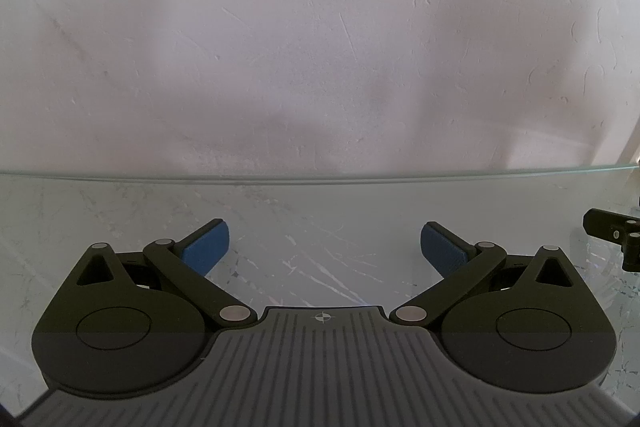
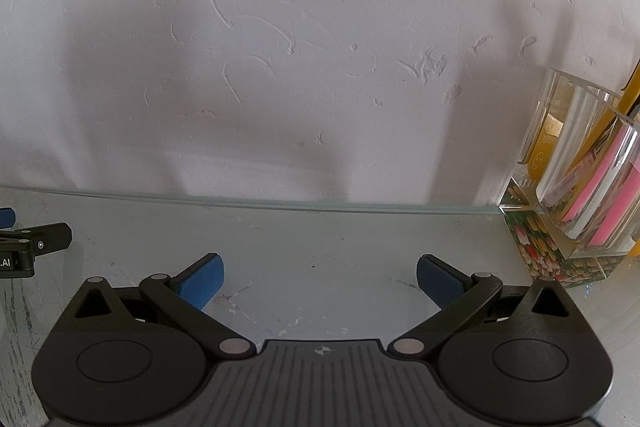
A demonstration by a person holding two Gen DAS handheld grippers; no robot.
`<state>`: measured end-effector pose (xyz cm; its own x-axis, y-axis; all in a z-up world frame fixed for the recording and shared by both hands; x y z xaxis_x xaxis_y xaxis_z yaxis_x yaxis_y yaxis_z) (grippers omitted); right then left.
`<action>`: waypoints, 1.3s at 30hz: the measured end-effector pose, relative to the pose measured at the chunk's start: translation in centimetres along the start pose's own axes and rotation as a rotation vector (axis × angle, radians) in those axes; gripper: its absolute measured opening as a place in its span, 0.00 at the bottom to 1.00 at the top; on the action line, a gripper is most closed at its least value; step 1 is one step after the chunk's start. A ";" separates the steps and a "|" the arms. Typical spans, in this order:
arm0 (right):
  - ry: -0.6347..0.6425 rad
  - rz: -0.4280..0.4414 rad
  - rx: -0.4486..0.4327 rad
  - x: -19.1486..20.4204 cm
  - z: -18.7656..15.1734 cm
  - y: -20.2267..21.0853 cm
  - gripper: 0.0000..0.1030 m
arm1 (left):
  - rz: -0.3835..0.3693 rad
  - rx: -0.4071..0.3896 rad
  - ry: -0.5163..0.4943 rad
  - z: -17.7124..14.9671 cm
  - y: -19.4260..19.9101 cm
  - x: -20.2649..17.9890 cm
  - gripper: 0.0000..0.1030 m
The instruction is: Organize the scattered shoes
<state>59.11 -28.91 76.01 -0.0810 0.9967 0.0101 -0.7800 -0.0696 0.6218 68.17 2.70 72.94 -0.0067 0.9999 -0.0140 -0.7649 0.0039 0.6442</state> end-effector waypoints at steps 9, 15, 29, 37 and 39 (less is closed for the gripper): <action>0.000 0.000 0.000 -1.6 0.6 1.4 1.00 | 0.000 0.000 0.000 0.7 -2.2 0.1 1.00; 0.000 0.000 0.000 -2.8 1.0 2.5 1.00 | 0.000 0.000 0.000 1.2 -3.7 0.2 1.00; -0.001 0.000 -0.001 -6.0 2.0 5.0 1.00 | 0.000 -0.001 0.000 0.2 -1.0 3.5 1.00; -0.001 0.000 -0.001 -8.2 2.6 6.7 1.00 | 0.000 -0.001 0.000 0.6 -2.7 4.1 1.00; -0.001 0.000 -0.001 -8.6 2.7 7.0 1.00 | 0.000 -0.001 0.000 0.6 -3.1 4.2 1.00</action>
<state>56.07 -37.83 82.39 -0.0800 0.9967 0.0106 -0.7807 -0.0693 0.6211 70.90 6.91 71.35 -0.0063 0.9999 -0.0139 -0.7656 0.0041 0.6433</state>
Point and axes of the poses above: each gripper's, at about its wrist camera, not at the fingertips, and y roughly against the way its jaws point, x to its left, z to its top, the point moved 6 cm from there along -y, roughly the way its jaws point, and after that the axes turned 1 degree about x, right-handed, at the moved point
